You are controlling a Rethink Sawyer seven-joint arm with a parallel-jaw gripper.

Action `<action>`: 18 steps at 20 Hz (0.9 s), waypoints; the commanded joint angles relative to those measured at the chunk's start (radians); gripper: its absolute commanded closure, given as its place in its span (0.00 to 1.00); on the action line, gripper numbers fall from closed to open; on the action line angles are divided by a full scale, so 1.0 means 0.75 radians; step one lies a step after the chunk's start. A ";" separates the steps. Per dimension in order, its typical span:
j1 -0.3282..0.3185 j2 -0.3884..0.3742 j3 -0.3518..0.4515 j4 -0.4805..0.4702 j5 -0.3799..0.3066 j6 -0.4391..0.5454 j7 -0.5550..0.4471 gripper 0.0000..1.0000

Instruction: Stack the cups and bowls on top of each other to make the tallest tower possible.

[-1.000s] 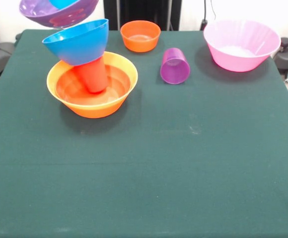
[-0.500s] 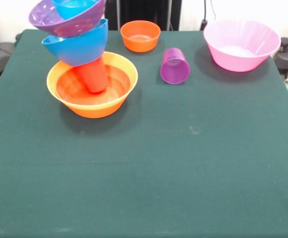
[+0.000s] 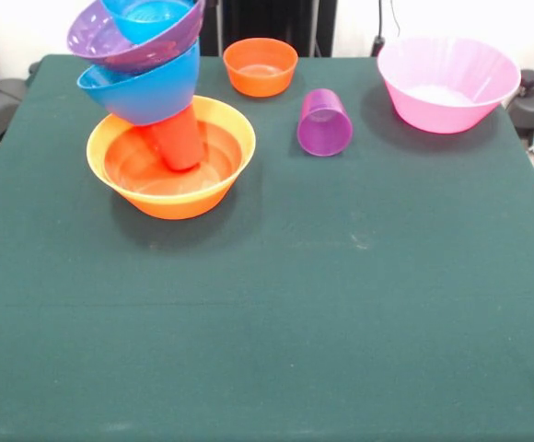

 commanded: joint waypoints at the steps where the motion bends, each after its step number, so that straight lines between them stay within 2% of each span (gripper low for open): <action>1: -0.005 0.048 0.086 0.047 0.049 -0.058 0.187 1.00; 7: -0.027 0.050 0.107 0.078 0.056 -0.112 0.176 1.00; 12: -0.036 0.043 0.114 0.052 0.030 -0.106 0.135 1.00; 18: -0.058 0.079 0.155 0.022 0.020 -0.232 0.128 1.00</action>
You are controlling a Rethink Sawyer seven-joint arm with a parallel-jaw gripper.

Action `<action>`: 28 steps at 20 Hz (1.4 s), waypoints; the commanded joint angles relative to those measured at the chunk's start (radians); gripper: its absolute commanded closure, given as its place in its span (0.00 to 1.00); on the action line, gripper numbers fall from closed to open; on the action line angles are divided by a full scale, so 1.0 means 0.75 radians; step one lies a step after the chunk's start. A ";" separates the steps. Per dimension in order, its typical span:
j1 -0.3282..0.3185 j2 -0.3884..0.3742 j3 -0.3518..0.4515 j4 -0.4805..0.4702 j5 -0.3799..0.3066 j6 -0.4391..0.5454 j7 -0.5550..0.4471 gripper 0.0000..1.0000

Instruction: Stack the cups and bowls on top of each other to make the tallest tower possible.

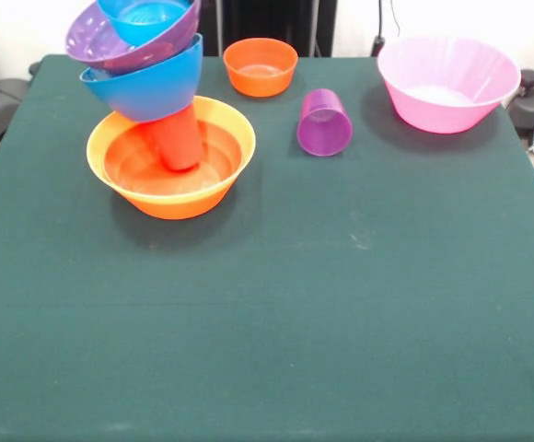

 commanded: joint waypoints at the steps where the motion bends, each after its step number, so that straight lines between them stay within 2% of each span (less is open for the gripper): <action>1: -0.024 0.080 0.151 -0.006 0.012 -0.214 0.131 1.00; 8: -0.030 0.109 0.163 -0.026 -0.024 -0.324 0.102 1.00; 14: -0.039 0.121 0.189 -0.032 -0.011 -0.397 0.096 1.00; 28: -0.009 0.148 0.181 -0.046 -0.001 -0.389 0.132 1.00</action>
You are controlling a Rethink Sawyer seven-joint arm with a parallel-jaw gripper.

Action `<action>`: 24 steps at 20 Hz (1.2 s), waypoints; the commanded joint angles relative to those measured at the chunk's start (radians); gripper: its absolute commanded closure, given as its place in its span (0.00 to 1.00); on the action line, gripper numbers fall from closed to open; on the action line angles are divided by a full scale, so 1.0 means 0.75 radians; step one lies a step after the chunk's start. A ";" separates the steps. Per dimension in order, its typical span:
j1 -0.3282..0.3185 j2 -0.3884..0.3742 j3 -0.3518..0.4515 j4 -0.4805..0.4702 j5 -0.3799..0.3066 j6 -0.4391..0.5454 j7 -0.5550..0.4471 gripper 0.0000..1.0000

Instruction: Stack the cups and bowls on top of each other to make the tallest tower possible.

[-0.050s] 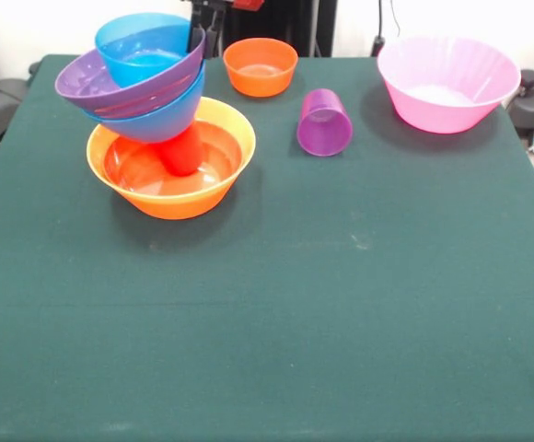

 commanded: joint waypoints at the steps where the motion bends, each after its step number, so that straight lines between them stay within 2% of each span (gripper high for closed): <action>1: 0.018 0.068 0.125 -0.037 0.001 -0.049 0.136 1.00; 9: 0.049 0.079 0.108 -0.057 0.008 -0.023 0.159 1.00; 16: 0.161 0.138 0.017 -0.137 0.045 0.011 0.284 1.00; 24: 0.221 0.167 -0.022 -0.154 0.079 -0.032 0.327 1.00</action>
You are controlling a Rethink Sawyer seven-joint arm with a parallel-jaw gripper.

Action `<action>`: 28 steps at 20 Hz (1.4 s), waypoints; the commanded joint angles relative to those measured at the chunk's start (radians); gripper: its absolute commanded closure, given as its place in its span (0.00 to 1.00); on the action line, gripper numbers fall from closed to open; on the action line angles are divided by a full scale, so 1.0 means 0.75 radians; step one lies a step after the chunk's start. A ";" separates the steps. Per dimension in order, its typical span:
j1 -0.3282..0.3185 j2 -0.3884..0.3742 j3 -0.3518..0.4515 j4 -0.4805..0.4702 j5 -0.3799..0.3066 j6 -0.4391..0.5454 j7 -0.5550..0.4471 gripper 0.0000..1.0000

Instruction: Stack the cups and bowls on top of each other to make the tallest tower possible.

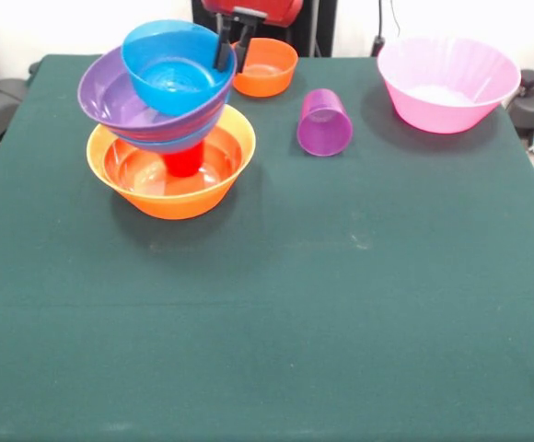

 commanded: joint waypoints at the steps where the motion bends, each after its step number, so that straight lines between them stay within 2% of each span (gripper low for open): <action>1: 0.062 0.092 0.045 -0.055 0.057 -0.045 0.288 1.00; 7: 0.092 0.087 0.002 -0.035 0.029 -0.085 0.313 1.00; 24: 0.005 0.054 -0.031 0.008 -0.015 -0.196 0.278 1.00; 28: 0.022 0.051 -0.043 0.029 -0.017 -0.212 0.288 1.00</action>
